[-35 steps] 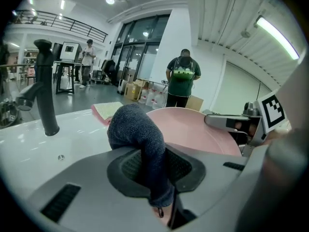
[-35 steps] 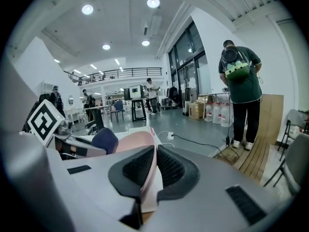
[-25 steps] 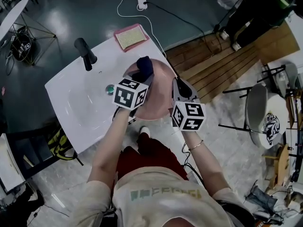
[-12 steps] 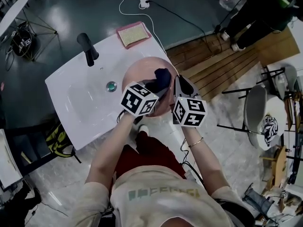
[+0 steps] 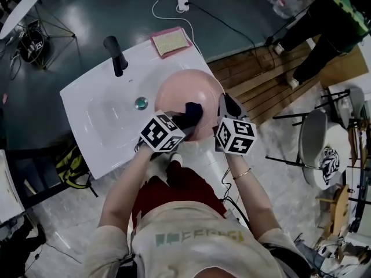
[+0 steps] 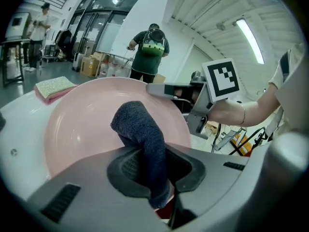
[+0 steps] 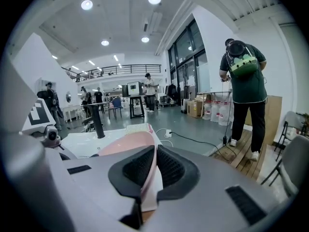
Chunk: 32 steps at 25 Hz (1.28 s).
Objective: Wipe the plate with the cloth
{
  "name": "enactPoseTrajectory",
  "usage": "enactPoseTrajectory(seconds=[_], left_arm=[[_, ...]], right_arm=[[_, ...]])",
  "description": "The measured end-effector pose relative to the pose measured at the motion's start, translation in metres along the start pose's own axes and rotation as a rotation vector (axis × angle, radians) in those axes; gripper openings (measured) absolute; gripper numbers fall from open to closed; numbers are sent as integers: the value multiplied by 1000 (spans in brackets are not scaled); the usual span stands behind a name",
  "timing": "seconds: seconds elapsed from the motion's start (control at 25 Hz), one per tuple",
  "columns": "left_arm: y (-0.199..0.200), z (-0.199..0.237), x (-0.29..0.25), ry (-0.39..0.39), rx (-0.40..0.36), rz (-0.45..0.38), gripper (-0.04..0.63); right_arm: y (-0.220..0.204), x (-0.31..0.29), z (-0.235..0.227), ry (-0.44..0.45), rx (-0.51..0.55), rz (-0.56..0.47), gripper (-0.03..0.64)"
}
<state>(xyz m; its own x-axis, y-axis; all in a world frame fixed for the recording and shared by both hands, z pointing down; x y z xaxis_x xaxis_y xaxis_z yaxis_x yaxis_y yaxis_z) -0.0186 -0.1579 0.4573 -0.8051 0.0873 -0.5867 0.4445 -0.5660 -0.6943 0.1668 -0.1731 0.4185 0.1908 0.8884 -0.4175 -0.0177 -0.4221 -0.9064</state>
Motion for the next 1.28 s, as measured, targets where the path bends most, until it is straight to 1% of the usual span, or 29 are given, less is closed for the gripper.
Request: enactPoseTrajectory(seconds=[0.08, 0.16, 0.28, 0.48, 0.6, 0.72, 0.88, 1.04, 1.16, 1.28], left_arm=[[-4, 8, 4, 19, 25, 9, 80], [-7, 20, 8, 41, 67, 2, 80], [-6, 40, 15, 109, 109, -12, 80], [4, 75, 22, 234, 145, -40, 79], [14, 91, 21, 281, 166, -67, 80], [27, 102, 16, 315, 172, -94, 79], [52, 108, 3, 325, 159, -133, 80], [75, 100, -10, 315, 105, -153, 79], [93, 91, -21, 287, 63, -160, 79], [106, 79, -34, 234, 28, -163, 79]], right_arm=[[1, 0, 0, -2, -4, -2, 43], [1, 0, 0, -6, -10, -7, 44], [3, 0, 0, -4, -18, -15, 44], [6, -1, 0, 8, -23, -23, 44], [7, -3, 0, 13, -37, -24, 44], [8, -5, 1, 22, -45, -26, 44], [10, -6, -2, 25, -48, -24, 46], [7, -3, -5, 26, -43, -19, 44], [3, -5, -5, 34, -45, -7, 44], [1, -8, -6, 28, -55, 6, 44]])
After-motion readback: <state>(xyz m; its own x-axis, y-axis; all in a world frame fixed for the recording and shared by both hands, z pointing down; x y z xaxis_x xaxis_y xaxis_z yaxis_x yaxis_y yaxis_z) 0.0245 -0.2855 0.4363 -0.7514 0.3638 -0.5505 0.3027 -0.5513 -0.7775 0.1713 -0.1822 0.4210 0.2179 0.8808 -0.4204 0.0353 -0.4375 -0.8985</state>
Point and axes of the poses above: the fingertips, and each gripper's own axes: x backward along the fingers, z to its left, y out of its top, the point moved 10 cm from there along x, backward along the fingers, and after that the axes turned 1 degree about -y, right-handed, at the moved point
